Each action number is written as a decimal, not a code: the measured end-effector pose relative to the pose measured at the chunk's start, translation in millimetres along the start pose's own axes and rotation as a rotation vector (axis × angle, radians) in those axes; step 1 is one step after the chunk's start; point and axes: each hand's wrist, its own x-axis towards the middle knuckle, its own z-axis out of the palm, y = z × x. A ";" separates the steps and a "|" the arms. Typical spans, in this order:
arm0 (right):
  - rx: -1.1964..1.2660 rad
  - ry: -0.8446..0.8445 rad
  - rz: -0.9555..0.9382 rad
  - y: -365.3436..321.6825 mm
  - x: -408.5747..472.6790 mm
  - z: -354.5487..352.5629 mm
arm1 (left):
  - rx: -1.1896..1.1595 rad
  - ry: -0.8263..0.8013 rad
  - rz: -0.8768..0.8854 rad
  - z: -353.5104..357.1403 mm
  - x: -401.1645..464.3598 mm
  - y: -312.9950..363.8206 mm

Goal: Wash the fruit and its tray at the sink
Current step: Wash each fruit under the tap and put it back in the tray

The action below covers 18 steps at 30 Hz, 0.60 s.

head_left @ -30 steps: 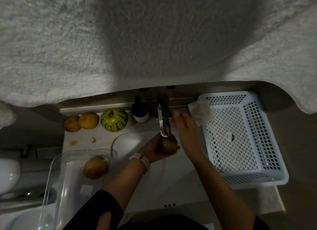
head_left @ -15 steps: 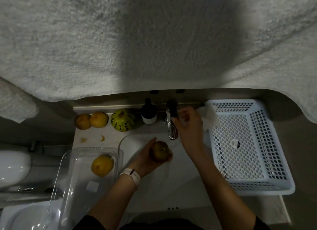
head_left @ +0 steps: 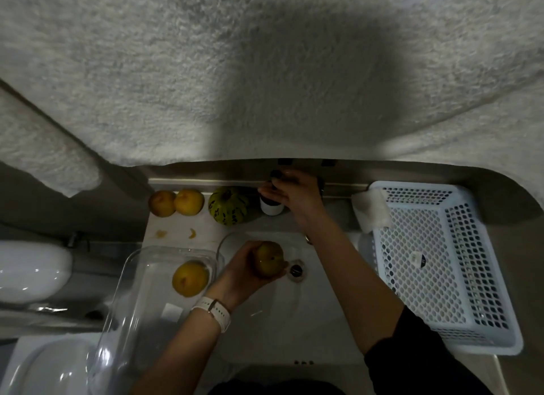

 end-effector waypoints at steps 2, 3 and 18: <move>0.026 0.005 0.010 -1.1 -1.1 0.4 | 0.003 -0.009 0.007 1.3 -1.9 1.0; 0.033 0.007 0.011 -3.2 -1.1 1.0 | 0.002 -0.010 0.009 2.2 -2.5 1.5; -0.060 0.006 0.044 -6.5 -7.3 8.8 | -0.037 -0.032 0.088 -2.2 -9.7 9.5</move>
